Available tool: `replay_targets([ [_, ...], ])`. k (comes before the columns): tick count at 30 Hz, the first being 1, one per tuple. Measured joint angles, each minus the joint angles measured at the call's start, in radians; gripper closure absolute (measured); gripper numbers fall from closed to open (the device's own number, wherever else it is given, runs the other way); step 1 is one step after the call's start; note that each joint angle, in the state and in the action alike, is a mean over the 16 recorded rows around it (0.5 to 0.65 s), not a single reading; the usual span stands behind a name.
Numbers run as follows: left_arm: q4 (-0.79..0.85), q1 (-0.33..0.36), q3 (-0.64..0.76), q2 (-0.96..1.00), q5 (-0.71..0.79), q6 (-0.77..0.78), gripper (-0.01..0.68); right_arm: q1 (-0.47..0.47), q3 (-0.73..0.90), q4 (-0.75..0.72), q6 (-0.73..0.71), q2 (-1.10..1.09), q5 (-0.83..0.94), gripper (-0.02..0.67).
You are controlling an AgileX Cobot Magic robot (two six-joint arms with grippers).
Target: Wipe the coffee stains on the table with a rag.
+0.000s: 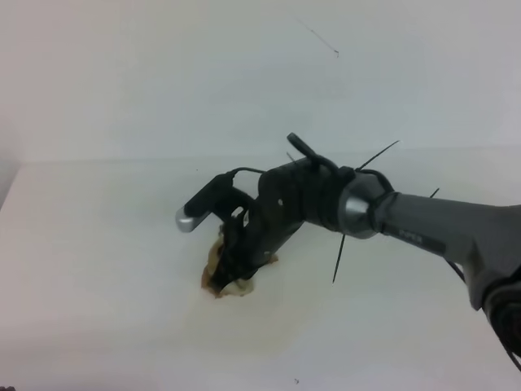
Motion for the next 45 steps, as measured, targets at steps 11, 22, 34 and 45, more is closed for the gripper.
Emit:
replay_targets([
  [11,0.0,0.0,0.0,0.0,0.0,0.0,0.675,-0.121,-0.07,-0.028,-0.015,-0.038,0.122,0.557],
  [22,0.0,0.0,0.0,0.0,0.0,0.0,0.675,-0.209,-0.005,-0.028,-0.058,-0.263,0.266,0.554],
  [34,0.0,0.0,0.0,0.0,0.0,0.0,0.675,-0.274,0.397,0.104,-0.123,-0.525,0.064,0.549],
  [45,0.0,0.0,0.0,0.0,0.0,0.0,0.675,-0.211,0.456,0.361,-0.31,-0.437,-0.16,0.442],
])
